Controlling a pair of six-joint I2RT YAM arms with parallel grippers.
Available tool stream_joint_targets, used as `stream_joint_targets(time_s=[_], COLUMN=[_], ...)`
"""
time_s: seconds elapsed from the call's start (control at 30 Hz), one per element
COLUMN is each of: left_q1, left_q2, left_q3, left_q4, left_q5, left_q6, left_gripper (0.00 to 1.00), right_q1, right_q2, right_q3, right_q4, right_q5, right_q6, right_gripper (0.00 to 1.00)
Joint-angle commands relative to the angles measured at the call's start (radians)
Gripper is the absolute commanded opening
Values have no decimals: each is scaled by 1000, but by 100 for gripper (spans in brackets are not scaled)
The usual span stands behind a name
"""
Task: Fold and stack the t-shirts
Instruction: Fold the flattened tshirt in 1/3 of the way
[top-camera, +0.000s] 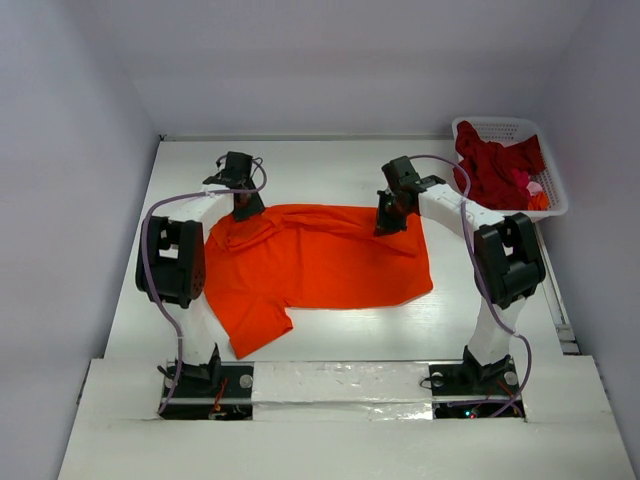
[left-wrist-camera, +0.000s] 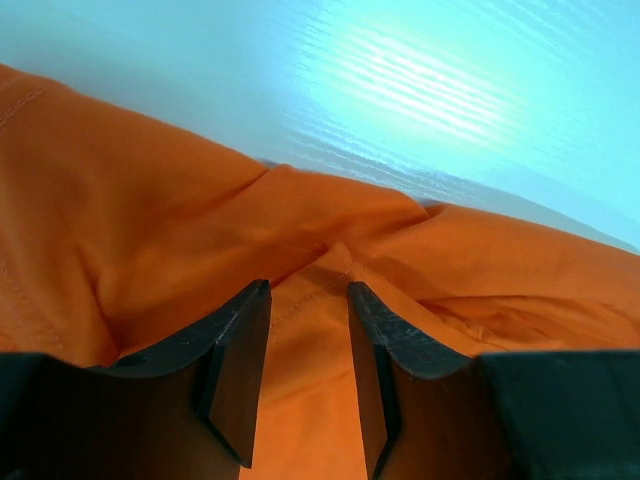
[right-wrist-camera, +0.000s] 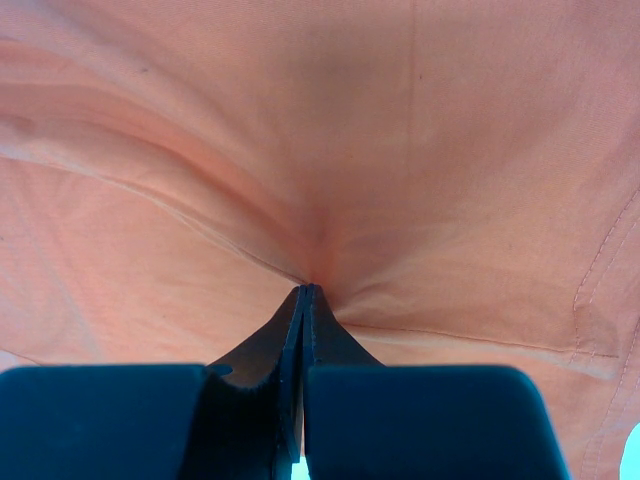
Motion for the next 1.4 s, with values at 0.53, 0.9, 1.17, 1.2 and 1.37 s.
stream_joint_targets(time_s=[0.53,0.9,1.17,1.2,1.37], left_q1=[-2,-2,-2,-2,-2], left_q2=[37,31,4,-4,-55], left_q3=[9,21,85,88,96], left_q4=[76,61,-68,-85,-167], left_q5=[-5,1,-21,-25,-48], left_q6=[10,-3,-15,-15,-4], left_gripper=[41,0,0,0,0], right_q1=[8,8,8,8,8], right_q2=[-34,-31,-45,-50,-67], right_q3=[9,7,7,9,-2], right_q4=[24,28,16,10,2], right_q5=[0,0,-13,-17,-28], right_q6=[3,8,12,12,20], right_gripper=[0,0,0,0,0])
